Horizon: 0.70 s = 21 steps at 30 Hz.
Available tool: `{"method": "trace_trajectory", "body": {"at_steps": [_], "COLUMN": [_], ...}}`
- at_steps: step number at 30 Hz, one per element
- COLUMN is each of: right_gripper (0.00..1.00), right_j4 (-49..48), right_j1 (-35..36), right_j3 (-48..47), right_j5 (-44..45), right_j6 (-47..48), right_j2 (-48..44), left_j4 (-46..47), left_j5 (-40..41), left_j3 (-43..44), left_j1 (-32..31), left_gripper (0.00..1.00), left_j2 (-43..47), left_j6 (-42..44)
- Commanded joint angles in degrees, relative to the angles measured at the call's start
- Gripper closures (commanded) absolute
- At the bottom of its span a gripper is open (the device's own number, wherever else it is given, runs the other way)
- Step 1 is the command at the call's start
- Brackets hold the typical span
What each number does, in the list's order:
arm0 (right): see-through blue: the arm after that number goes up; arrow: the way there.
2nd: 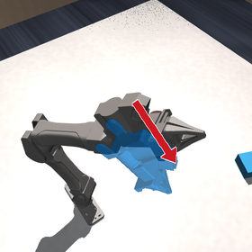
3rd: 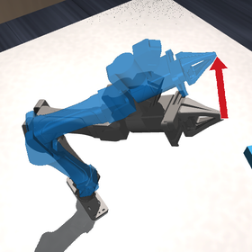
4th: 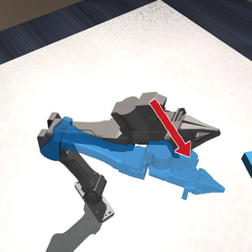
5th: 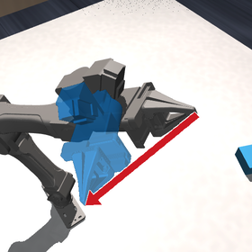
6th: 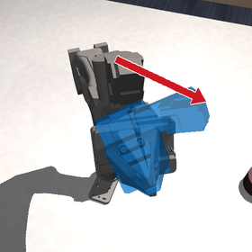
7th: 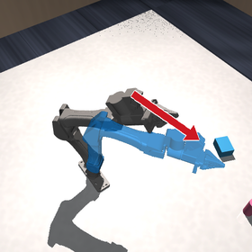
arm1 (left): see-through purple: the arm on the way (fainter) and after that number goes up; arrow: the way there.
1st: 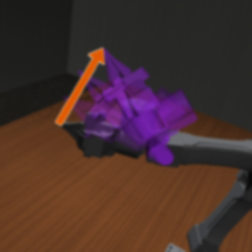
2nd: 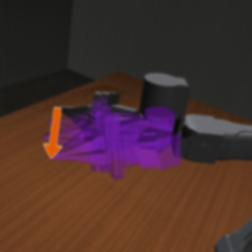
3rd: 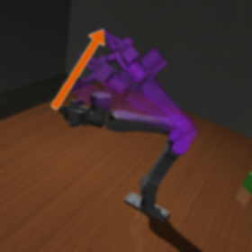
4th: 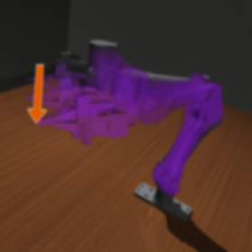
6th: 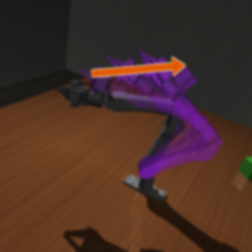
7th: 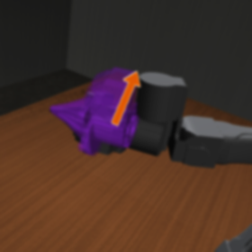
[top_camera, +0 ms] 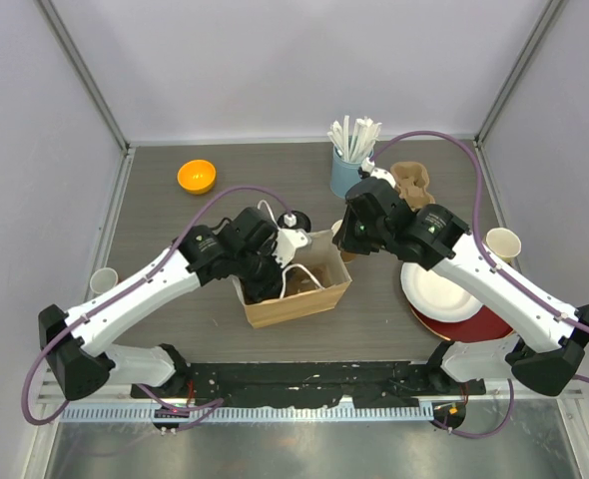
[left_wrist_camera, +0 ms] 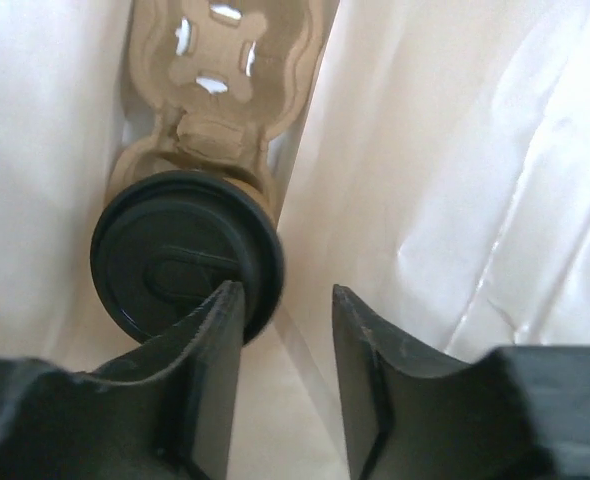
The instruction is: Pack the takeout coffee
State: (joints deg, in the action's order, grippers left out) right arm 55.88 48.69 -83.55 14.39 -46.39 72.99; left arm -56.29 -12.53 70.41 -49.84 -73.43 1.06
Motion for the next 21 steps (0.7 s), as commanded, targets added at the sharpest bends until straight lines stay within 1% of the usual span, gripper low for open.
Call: {"method": "trace_trajectory", "body": {"at_steps": [1, 11, 13, 14, 21], "right_gripper": [0.99, 0.99, 0.99, 0.99, 0.99], "right_j4": [-1.47, -0.86, -0.07, 0.28, 0.99], "right_j1": [0.18, 0.27, 0.27, 0.18, 0.18], "right_j3": [-0.3, -0.3, -0.39, -0.39, 0.58], "right_j5": [0.64, 0.46, 0.29, -0.06, -1.91], "right_j6": [0.78, 1.13, 1.56, 1.74, 3.06], "right_j2": [-1.8, -1.54, -1.45, -1.54, -1.54], "left_j4": [3.56, 2.94, 3.03, 2.94, 3.82], "left_j5": [-1.09, -5.48, -6.54, -6.54, -6.01], "left_j3": [1.74, 8.42, 10.96, 11.84, 22.12], "left_j1": [0.27, 0.19, 0.19, 0.19, 1.24], "left_gripper": [0.54, 0.46, 0.44, 0.42, 0.38], "left_j2": [4.78, 7.6, 8.04, 8.12, 6.72], "left_j6": [-0.71, -0.71, -0.71, -0.62, -0.71]}}
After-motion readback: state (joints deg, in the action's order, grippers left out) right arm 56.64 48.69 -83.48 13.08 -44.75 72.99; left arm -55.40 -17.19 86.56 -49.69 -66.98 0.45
